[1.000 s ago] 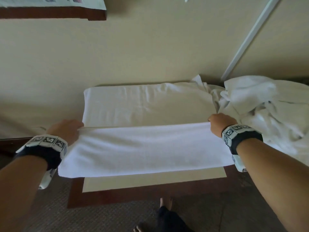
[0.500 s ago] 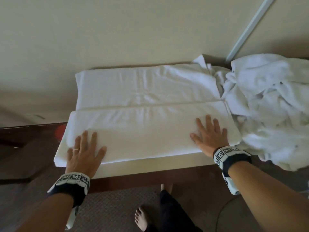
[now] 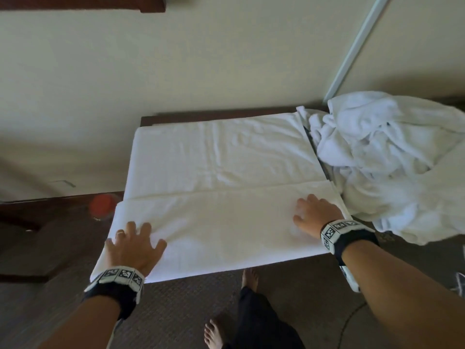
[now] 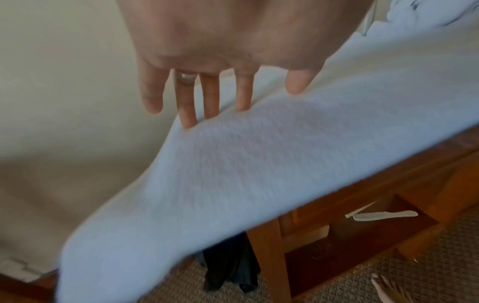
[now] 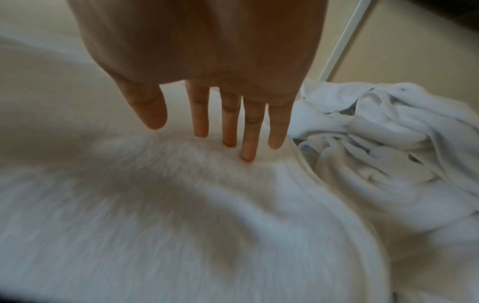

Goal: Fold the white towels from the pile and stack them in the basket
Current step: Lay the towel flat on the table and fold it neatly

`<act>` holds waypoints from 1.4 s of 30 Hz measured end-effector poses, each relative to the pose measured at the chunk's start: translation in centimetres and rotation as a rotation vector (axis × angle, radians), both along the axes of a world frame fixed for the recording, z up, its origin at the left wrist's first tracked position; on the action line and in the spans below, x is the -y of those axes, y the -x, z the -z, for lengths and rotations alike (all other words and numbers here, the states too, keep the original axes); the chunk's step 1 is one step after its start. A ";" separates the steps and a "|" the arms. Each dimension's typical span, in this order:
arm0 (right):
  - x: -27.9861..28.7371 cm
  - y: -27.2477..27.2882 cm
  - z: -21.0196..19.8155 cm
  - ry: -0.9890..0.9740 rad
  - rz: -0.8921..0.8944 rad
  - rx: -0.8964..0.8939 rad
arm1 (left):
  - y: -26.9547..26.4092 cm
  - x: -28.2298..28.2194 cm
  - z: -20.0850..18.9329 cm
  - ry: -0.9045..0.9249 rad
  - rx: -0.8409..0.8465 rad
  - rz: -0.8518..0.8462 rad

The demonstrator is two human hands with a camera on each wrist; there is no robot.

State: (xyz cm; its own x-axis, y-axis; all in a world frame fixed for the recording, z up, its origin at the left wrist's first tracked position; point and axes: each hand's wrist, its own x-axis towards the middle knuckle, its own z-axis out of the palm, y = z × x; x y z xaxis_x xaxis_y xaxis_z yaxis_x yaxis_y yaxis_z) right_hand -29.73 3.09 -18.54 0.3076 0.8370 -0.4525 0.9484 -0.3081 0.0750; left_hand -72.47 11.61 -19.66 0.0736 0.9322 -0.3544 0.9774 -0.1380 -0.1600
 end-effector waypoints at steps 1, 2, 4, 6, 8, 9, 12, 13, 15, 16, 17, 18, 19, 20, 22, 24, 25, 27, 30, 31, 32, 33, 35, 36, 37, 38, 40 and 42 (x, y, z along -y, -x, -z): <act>-0.7 -0.1 -0.4 0.024 0.000 -0.009 | -0.3 -0.8 -0.4 0.014 -0.020 0.010; -1.6 -0.3 -0.9 0.047 -0.006 -0.011 | -0.5 -1.8 -0.8 0.026 -0.024 0.017; -3.7 -0.7 -1.6 0.062 -0.043 0.010 | -1.0 -4.0 -1.2 0.041 0.013 0.038; -6.3 -1.2 -2.2 0.042 -0.085 0.030 | -1.8 -6.7 -1.5 0.052 0.050 0.087; -9.2 -1.8 -2.6 0.023 -0.117 0.027 | -3.0 -9.6 -1.8 0.065 0.081 0.139; -10.8 -2.1 -2.8 0.018 -0.129 0.021 | -3.6 -11.3 -1.9 0.078 0.097 0.156; -16.1 -3.3 -3.1 -0.014 -0.162 0.022 | -5.5 -16.8 -1.9 0.103 0.116 0.194; -17.9 -3.8 -3.0 -0.023 -0.172 0.029 | -6.1 -18.7 -1.9 0.103 0.114 0.203; -21.3 -4.8 -2.5 -0.050 -0.181 0.039 | -7.4 -22.3 -1.6 0.091 0.108 0.214; -22.8 -5.4 -2.1 -0.071 -0.184 0.045 | -7.9 -23.9 -1.3 0.081 0.105 0.215; -24.2 -6.0 -1.6 -0.093 -0.186 0.053 | -8.5 -25.5 -1.0 0.066 0.098 0.216; -25.5 -6.6 -1.2 -0.116 -0.189 0.065 | -9.0 -27.0 -0.7 0.045 0.082 0.220; -26.7 -7.2 -0.6 -0.134 -0.193 0.077 | -9.3 -28.3 -0.3 0.020 0.058 0.226; -27.8 -7.9 0.0 -0.144 -0.198 0.083 | -9.6 -29.4 0.1 -0.005 0.033 0.236; -29.6 -9.2 1.4 -0.127 -0.217 0.086 | -10.2 -31.4 1.1 -0.039 -0.014 0.255; -31.1 -10.4 2.5 -0.083 -0.225 0.078 | -10.5 -33.2 2.0 -0.034 -0.032 0.262; -31.7 -11.0 2.8 -0.065 -0.220 0.060 | -10.6 -34.1 2.4 -0.025 -0.034 0.251; -32.9 -11.9 3.1 -0.069 -0.223 0.035 | -11.0 -36.0 2.6 -0.004 -0.046 0.225; -33.7 -12.5 2.9 -0.120 -0.280 0.117 | -11.9 -37.4 2.4 -0.037 -0.099 0.239; -33.7 -12.6 2.7 -0.117 -0.285 0.135 | -12.2 -37.4 2.2 -0.055 -0.102 0.251; -33.6 -12.6 2.5 -0.114 -0.287 0.144 | -12.3 -37.2 2.0 -0.078 -0.086 0.259; -33.4 -12.7 2.1 -0.114 -0.289 0.153 | -12.3 -36.9 1.7 -0.099 -0.066 0.265; -32.6 -12.7 1.1 -0.126 -0.308 0.178 | -11.7 -35.9 1.0 -0.127 -0.029 0.273; -32.1 -12.6 0.5 -0.136 -0.324 0.191 | -11.2 -35.4 0.4 -0.141 -0.015 0.285; -31.5 -12.5 -0.2 -0.148 -0.336 0.202 | -10.8 -34.9 -0.4 -0.162 -0.002 0.297; -30.8 -12.4 -0.9 -0.165 -0.338 0.202 | -10.4 -34.3 -1.3 -0.185 0.005 0.311; -28.8 -11.8 -2.5 -0.176 -0.319 0.185 | -9.7 -32.6 -3.3 -0.206 -0.023 0.352; -26.3 -10.8 -4.3 -0.174 -0.286 0.184 | -8.7 -30.5 -5.0 -0.243 -0.011 0.396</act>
